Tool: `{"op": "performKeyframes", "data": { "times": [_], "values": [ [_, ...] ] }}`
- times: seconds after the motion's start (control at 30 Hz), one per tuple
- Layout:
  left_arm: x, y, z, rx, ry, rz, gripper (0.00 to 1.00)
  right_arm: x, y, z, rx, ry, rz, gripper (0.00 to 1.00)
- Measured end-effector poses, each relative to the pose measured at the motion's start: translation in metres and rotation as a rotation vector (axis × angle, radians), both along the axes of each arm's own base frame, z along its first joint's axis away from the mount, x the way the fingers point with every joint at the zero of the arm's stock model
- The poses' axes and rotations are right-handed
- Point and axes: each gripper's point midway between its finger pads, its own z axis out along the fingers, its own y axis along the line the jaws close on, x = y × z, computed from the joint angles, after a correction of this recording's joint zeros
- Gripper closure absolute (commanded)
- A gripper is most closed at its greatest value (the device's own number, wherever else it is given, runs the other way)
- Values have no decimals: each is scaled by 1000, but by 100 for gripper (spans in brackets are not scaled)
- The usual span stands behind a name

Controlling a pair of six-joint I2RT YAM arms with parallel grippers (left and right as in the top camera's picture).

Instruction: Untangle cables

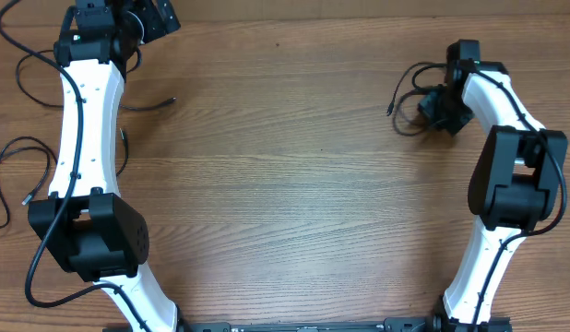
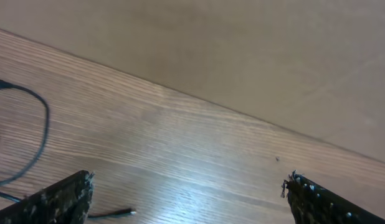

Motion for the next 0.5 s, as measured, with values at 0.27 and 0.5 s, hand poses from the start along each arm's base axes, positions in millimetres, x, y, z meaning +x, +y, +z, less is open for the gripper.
{"op": "performKeyframes", "data": {
  "times": [0.27,0.5],
  "values": [
    [7,24,13,84,-58,109,0,14,181,3,52,-123,552,96],
    [7,29,13,102,-55,133,0,-31,295,6,60,-126,943,26]
  ]
}}
